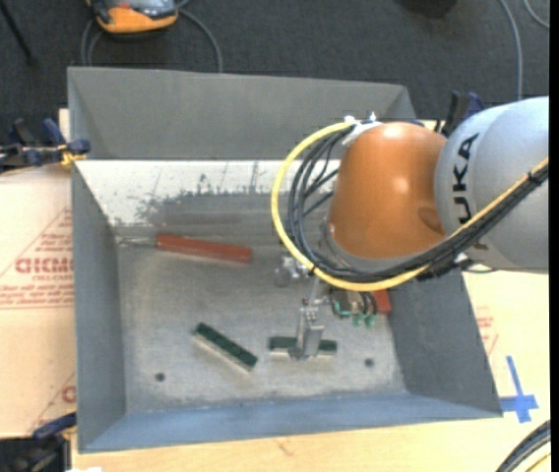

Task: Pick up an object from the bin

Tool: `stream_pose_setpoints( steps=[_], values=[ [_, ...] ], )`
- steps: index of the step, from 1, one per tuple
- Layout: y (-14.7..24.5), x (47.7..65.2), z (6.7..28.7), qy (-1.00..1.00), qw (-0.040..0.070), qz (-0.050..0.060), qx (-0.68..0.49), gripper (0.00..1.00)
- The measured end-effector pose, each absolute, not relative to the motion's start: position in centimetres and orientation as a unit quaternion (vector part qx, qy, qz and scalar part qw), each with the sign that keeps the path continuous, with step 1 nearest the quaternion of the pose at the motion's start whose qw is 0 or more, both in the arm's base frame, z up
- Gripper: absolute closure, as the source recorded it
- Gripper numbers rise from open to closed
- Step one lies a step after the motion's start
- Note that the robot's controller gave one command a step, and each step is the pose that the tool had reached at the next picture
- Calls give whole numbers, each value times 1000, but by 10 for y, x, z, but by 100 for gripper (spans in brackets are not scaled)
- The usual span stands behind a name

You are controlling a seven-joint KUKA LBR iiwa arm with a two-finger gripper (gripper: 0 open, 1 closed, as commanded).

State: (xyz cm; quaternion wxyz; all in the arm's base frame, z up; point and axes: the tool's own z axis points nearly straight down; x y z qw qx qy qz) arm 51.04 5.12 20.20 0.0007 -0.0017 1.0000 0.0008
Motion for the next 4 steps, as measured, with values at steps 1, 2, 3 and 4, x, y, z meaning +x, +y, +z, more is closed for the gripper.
stream_pose_setpoints(
  steps=[1,2,3,4],
  values=[
    [46,517,162,998,3,-1,-58,0],
    [21,537,104,994,4,-1,-110,0],
    [46,541,71,1000,1,1,-27,100],
    [46,541,71,1000,1,1,-26,0]
  ],
)
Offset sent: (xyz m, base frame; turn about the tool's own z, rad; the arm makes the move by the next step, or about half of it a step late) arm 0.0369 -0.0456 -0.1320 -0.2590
